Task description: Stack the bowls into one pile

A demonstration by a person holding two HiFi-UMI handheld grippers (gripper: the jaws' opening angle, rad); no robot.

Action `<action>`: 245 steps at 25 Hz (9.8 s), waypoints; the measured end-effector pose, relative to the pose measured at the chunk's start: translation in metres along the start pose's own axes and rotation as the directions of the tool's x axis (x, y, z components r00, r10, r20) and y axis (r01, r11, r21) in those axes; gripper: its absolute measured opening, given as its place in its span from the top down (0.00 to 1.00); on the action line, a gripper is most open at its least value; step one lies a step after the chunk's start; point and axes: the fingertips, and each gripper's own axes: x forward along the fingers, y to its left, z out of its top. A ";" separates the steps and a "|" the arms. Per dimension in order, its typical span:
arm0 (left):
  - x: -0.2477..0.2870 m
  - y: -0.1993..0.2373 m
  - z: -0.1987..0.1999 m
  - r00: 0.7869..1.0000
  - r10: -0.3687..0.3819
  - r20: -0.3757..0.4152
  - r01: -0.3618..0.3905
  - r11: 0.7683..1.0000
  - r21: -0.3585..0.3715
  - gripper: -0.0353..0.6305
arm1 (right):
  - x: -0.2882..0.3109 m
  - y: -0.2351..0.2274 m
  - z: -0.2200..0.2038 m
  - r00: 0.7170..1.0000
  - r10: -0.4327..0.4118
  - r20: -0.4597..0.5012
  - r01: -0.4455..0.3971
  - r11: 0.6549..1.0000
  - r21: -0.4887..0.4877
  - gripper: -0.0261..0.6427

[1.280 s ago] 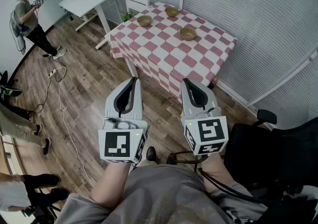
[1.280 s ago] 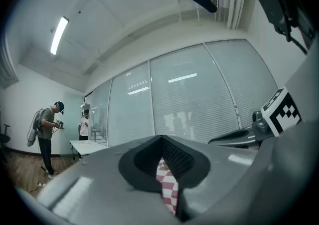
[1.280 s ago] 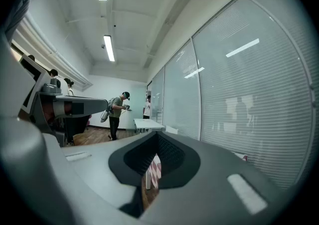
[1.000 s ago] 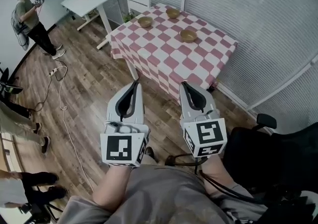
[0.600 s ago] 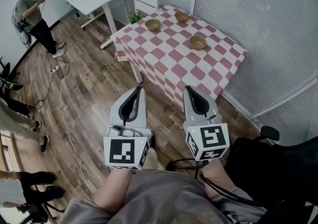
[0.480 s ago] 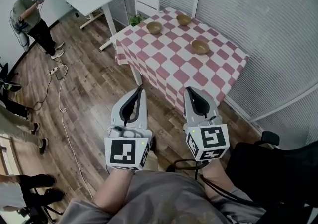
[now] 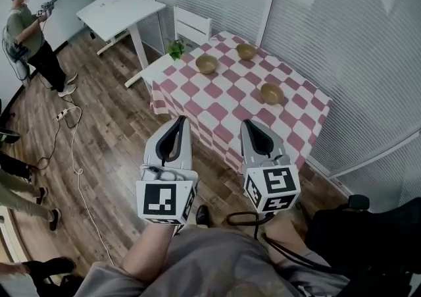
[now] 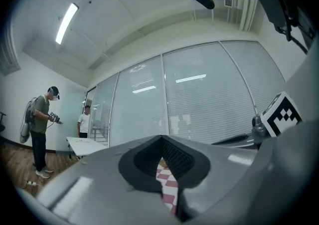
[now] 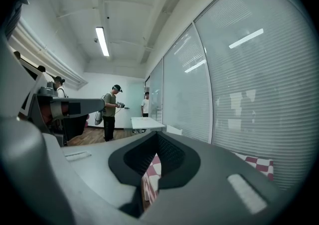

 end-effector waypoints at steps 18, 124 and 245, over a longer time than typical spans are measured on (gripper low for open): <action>0.104 0.063 -0.052 0.994 -0.083 -0.074 0.082 0.997 -0.017 0.95 | 0.127 -0.032 -0.007 0.996 -0.077 -0.049 0.078 0.997 0.027 0.92; 0.420 -0.128 -0.178 0.661 -0.706 -0.254 0.687 0.705 -0.174 0.95 | 0.151 -0.335 -0.185 0.688 -0.563 -0.458 0.725 0.554 0.409 0.90; 0.581 0.066 -0.304 0.778 -0.486 -0.399 0.383 0.870 -0.312 0.95 | 0.466 -0.365 -0.221 0.734 -0.390 -0.555 0.620 0.719 0.315 0.87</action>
